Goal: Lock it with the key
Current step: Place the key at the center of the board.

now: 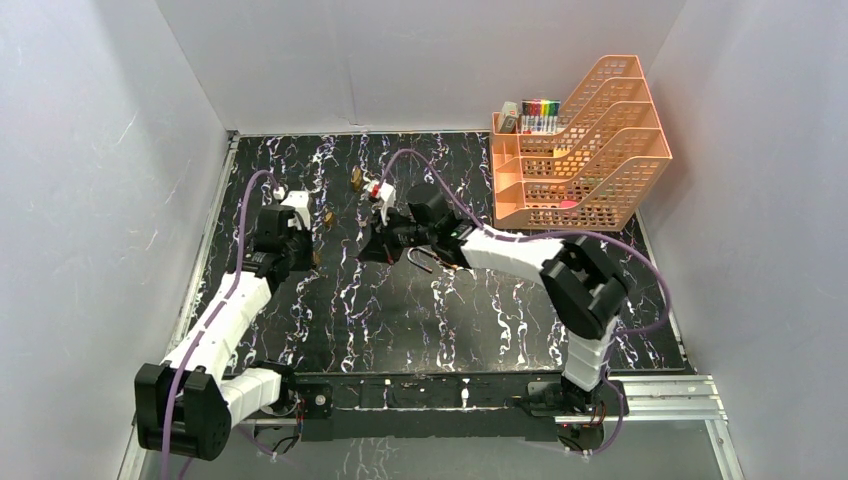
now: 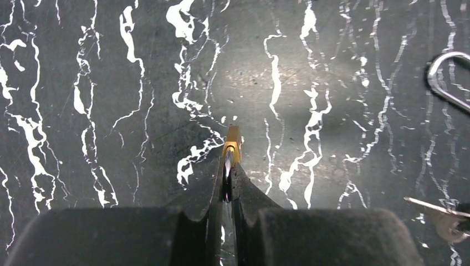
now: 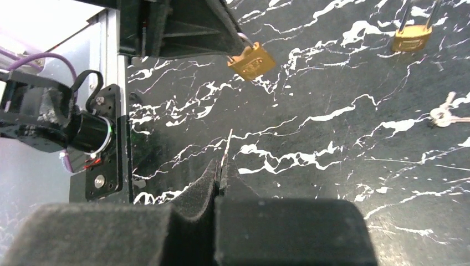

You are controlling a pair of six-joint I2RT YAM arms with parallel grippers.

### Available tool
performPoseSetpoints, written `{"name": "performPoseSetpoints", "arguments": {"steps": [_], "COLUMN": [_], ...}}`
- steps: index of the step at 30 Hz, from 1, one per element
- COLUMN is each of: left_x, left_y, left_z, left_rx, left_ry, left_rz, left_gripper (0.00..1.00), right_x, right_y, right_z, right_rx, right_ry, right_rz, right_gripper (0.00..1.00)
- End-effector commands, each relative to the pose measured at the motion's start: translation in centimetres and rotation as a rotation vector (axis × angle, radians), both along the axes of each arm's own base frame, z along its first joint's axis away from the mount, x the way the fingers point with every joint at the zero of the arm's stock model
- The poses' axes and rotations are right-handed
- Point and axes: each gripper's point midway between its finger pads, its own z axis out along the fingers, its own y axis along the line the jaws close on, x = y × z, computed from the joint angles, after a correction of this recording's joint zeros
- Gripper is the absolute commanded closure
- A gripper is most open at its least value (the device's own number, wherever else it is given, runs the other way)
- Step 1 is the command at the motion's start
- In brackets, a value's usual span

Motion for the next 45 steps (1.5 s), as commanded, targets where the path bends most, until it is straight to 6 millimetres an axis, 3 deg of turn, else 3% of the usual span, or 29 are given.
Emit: {"name": "performPoseSetpoints", "arguments": {"steps": [1,7,11,16,23,33,40,45], "left_x": [1.8,4.0,5.1,5.8,6.4,6.1,6.0,6.1], "left_y": [1.3,1.8,2.0,3.2,3.1,2.5,2.6,2.6], "left_z": [-0.1,-2.3,-2.7,-2.8,-4.1,-5.8,-6.1,-6.0], "left_rx": [0.051,0.052,0.024,0.045,0.025,0.014,0.016,0.013], "left_ry": [-0.066,-0.012,-0.005,-0.003,0.028,0.099,0.126,0.13], "left_rz": [0.035,0.043,0.034,0.048,0.038,-0.013,-0.006,-0.003], "left_gripper": [1.0,1.0,1.0,1.0,1.0,1.0,1.0,0.91], "right_x": [1.4,3.1,3.4,3.9,4.3,6.2,7.4,7.7], "right_y": [2.8,4.9,6.2,7.2,7.9,7.9,8.0,8.2], "right_z": [2.3,-0.8,-3.8,-6.9,-10.1,-11.4,-11.1,-10.7], "right_rx": [0.102,0.071,0.039,0.002,-0.041,-0.071,-0.079,-0.08], "right_ry": [0.002,0.086,0.136,0.182,0.219,0.184,0.151,0.135], "right_rz": [0.022,-0.011,-0.01,-0.026,-0.049,-0.153,-0.197,-0.197], "right_gripper": [1.0,1.0,1.0,1.0,1.0,0.99,0.85,0.68]}}
